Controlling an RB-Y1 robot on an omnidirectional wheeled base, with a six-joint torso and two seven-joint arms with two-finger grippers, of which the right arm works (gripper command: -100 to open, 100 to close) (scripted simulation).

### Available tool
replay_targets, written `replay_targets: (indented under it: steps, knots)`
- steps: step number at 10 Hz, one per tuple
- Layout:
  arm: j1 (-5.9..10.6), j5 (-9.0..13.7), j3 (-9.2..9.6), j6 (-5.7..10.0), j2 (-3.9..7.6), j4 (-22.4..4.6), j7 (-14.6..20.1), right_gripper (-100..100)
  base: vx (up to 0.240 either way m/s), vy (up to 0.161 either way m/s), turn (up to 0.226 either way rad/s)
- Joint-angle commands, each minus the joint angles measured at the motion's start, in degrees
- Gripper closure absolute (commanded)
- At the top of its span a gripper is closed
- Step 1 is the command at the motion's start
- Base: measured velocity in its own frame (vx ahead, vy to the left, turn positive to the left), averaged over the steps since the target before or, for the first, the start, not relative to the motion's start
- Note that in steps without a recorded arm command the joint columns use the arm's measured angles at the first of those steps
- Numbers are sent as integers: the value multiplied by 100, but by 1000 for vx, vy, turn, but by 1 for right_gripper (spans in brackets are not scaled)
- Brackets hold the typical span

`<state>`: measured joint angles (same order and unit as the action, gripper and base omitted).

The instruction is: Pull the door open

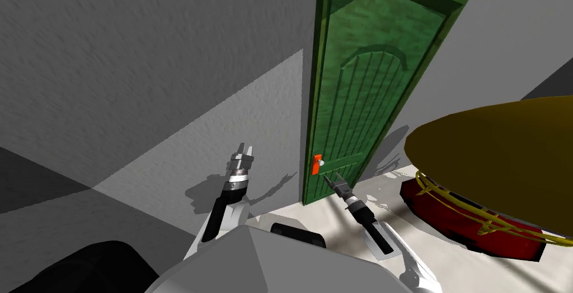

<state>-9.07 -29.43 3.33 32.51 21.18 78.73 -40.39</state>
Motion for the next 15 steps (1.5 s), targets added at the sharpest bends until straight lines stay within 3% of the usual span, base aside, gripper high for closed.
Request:
replay_targets:
  steps: [1, 6, 7, 8, 13, 15]
  knots:
    - [51, 54, -135, 113, 23, -195, -25, -100, 139, 81, 170]
    - [230, 265, -644, 449, 159, -860, -67, -100, 169, 88, 160]
    - [229, 240, -587, 439, 125, -834, -88, -100, 75, 39, 26]
    - [229, 240, -587, 439, 125, -834, -88, 100, -8, -9, -39]
    - [229, 240, -587, 439, 125, -834, -88, 100, -13, -9, 5]
    - [302, 395, -614, 410, 106, -916, 180, 100, -96, -67, 150]
